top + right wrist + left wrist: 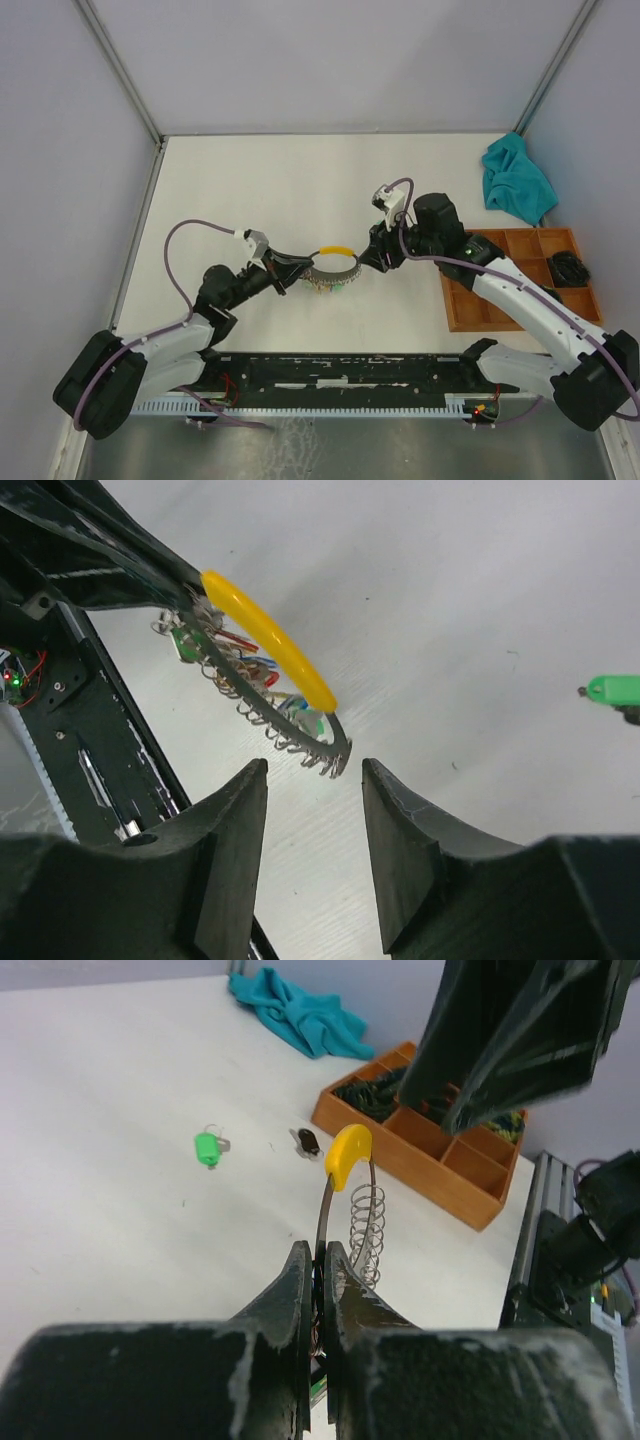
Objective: Put the keys on the keyring
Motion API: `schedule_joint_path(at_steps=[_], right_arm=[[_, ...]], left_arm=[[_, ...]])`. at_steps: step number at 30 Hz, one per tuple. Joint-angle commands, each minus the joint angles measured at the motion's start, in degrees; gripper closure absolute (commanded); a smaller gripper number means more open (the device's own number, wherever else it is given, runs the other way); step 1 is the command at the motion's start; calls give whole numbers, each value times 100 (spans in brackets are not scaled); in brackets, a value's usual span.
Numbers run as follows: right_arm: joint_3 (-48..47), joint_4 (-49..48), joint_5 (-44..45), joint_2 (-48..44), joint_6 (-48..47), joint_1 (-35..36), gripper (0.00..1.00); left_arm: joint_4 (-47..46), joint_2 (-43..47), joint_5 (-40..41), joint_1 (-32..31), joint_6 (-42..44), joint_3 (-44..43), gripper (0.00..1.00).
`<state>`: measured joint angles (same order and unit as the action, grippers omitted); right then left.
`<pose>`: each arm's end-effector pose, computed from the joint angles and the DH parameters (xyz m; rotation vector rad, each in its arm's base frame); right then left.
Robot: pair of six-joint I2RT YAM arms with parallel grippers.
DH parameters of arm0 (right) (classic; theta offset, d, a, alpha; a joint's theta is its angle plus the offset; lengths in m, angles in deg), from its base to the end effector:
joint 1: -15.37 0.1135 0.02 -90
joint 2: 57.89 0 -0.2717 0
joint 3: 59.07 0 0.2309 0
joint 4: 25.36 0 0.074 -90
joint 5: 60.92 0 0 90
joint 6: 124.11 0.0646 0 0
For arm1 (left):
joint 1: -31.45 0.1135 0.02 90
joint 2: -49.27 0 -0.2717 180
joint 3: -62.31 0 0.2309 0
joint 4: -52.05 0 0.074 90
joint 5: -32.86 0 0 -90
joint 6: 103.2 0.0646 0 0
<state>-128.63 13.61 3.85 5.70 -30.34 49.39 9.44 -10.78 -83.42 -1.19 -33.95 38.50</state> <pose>0.1834 0.1570 0.3087 -0.8289 2.0462 0.8494 0.1544 -0.1329 0.2271 0.5510 1.4683 -1.0785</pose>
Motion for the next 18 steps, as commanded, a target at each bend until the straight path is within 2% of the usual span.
schedule_joint_path(at_steps=[1,7,13,18], right_arm=[[691,-1599,117,-133,1079,-57,49],[1608,-3176,443,-176,1801,-163,43],[1743,-4286,-504,395,2324,-207,41],[1746,-4683,-806,777,2511,-206,41]], left_arm=[[-433,476,863,-6,-485,75,97],[-634,779,1136,-8,-727,243,97],[-851,880,1280,-5,-919,344,97],[-1082,864,1272,-5,-1072,375,97]])
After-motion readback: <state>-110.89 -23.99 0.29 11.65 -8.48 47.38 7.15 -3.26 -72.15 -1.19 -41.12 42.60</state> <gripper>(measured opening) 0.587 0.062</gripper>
